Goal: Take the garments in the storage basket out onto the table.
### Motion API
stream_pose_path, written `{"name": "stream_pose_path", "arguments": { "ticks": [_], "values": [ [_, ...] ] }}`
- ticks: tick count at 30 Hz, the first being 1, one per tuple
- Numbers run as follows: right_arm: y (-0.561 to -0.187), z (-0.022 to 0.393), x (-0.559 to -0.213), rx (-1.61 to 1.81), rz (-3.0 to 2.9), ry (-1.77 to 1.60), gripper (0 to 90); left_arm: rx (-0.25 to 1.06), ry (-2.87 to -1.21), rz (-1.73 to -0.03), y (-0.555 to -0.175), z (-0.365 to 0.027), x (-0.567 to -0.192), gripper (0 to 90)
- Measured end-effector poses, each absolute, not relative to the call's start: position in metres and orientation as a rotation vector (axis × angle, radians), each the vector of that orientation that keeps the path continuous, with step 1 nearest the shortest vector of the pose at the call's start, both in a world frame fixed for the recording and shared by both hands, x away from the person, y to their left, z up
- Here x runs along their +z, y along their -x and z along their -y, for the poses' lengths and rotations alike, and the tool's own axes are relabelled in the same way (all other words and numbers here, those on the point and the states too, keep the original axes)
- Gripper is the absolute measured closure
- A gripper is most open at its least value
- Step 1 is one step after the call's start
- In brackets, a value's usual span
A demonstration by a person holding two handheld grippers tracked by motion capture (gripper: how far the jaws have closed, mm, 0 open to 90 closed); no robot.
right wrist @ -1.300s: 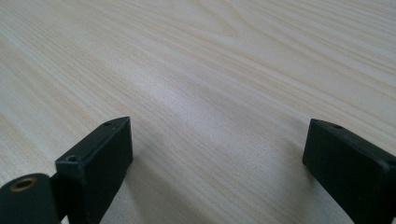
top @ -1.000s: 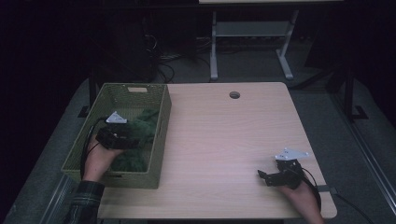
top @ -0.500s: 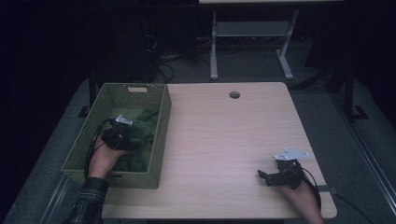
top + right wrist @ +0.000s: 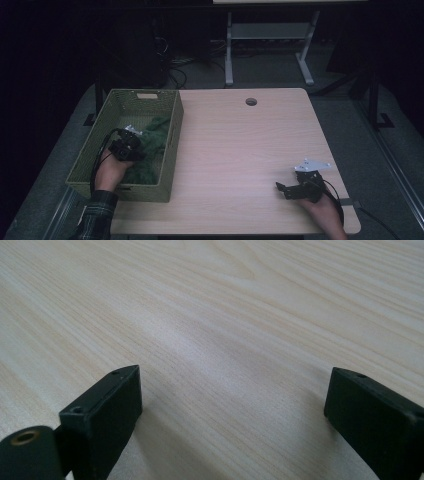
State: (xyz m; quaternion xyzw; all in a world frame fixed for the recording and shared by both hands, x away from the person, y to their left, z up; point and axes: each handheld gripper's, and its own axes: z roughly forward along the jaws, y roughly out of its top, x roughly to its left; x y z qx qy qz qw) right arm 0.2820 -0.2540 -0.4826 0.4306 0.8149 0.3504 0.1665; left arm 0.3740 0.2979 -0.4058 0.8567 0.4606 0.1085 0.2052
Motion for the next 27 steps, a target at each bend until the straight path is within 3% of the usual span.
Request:
{"name": "stream_pose_path", "arguments": {
  "ticks": [27],
  "values": [
    [-0.282,0.254,-0.483,0.998,-2.320,-1.226,8.0,0.347,-2.054,-1.180,-0.357,-0.320,-0.322,84.0]
  ]
}}
